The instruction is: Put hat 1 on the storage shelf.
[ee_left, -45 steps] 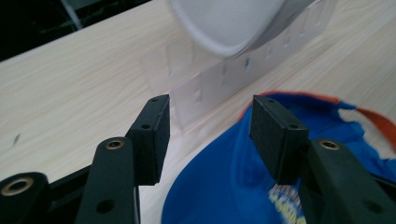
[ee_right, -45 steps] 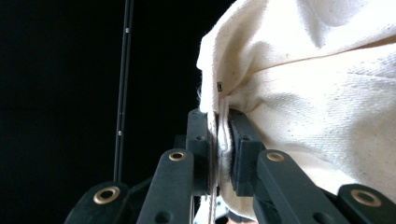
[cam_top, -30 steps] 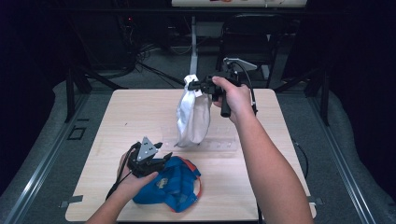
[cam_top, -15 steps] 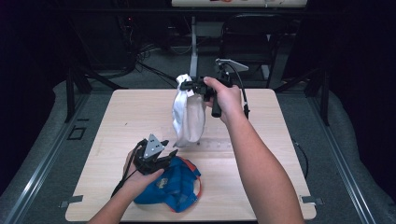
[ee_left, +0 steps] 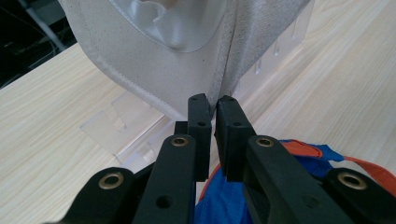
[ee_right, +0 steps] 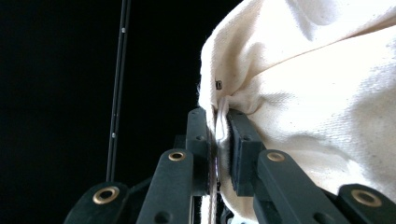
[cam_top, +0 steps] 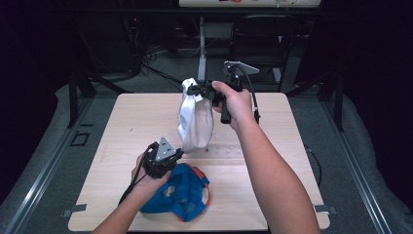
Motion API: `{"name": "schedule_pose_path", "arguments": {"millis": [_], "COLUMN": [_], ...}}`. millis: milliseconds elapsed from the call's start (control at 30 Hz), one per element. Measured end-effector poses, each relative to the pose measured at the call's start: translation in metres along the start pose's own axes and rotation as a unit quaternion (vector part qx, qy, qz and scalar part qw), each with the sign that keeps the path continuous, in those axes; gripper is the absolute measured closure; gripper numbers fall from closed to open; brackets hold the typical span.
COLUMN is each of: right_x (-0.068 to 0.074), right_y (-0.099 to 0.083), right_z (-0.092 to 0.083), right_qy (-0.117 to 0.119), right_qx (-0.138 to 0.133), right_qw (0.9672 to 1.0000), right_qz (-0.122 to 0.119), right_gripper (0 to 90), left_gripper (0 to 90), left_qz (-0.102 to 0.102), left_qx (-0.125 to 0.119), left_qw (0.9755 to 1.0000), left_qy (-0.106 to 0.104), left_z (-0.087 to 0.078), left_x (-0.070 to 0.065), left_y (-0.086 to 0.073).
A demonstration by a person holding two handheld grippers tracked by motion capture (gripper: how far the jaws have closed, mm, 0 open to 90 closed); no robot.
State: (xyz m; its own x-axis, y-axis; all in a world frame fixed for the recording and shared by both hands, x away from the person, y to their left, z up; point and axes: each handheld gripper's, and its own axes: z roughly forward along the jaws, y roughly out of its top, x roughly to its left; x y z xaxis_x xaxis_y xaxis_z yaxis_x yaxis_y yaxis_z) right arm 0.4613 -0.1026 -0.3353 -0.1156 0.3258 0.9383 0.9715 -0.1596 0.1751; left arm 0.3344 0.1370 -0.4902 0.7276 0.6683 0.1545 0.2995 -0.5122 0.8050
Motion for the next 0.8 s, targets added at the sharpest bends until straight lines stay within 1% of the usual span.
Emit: {"name": "schedule_pose_path", "arguments": {"millis": [33, 100, 167, 233, 400, 467, 567, 633, 700, 733, 800], "right_x": [0.001, 0.002, 0.002, 0.001, -0.002, -0.005, -0.009, -0.011, -0.013, -0.013, -0.015], "right_y": [0.0, -0.001, 0.0, 0.0, -0.001, -0.001, -0.001, -0.001, -0.001, -0.001, -0.002], "right_z": [0.0, -0.001, -0.001, -0.002, 0.001, 0.003, 0.005, 0.007, 0.009, 0.009, 0.011], "right_qy": [0.002, 0.004, 0.001, -0.003, -0.008, -0.009, -0.007, -0.011, -0.016, -0.02, -0.023], "right_qx": [0.001, 0.001, -0.001, -0.005, -0.004, -0.002, 0.0, 0.002, 0.0, 0.003, 0.003], "right_qw": [1.0, 1.0, 1.0, 1.0, 1.0, 1.0, 1.0, 0.9999, 0.9999, 0.9998, 0.9997], "right_qz": [-0.001, -0.004, -0.003, -0.004, -0.002, -0.001, 0.002, 0.002, 0.004, 0.0, 0.0], "right_gripper": [81.2, 81.3, 81.4, 81.4, 81.4, 81.3, 81.2, 81.0, 80.8, 80.8, 80.8], "left_gripper": [85.2, 85.2, 85.1, 85.1, 84.8, 85.1, 85.6, 85.7, 85.7, 85.7, 85.7], "left_qz": [0.001, -0.004, -0.008, -0.018, -0.043, -0.048, -0.051, -0.055, -0.066, -0.071, -0.082], "left_qx": [-0.005, -0.011, -0.011, -0.015, -0.008, -0.007, -0.008, -0.007, -0.004, -0.004, -0.003], "left_qw": [1.0, 0.9998, 0.9994, 0.9989, 0.9977, 0.9975, 0.9976, 0.9977, 0.997, 0.9967, 0.996], "left_qy": [-0.005, -0.018, -0.03, -0.041, -0.052, -0.051, -0.046, -0.04, -0.041, -0.04, -0.037], "left_z": [0.0, 0.0, 0.0, 0.001, 0.002, 0.001, 0.0, 0.0, 0.001, 0.001, 0.001], "left_x": [0.002, 0.006, 0.01, 0.015, 0.028, 0.03, 0.028, 0.027, 0.027, 0.027, 0.029], "left_y": [-0.001, -0.002, -0.003, -0.005, -0.012, -0.015, -0.019, -0.022, -0.025, -0.027, -0.029]}}
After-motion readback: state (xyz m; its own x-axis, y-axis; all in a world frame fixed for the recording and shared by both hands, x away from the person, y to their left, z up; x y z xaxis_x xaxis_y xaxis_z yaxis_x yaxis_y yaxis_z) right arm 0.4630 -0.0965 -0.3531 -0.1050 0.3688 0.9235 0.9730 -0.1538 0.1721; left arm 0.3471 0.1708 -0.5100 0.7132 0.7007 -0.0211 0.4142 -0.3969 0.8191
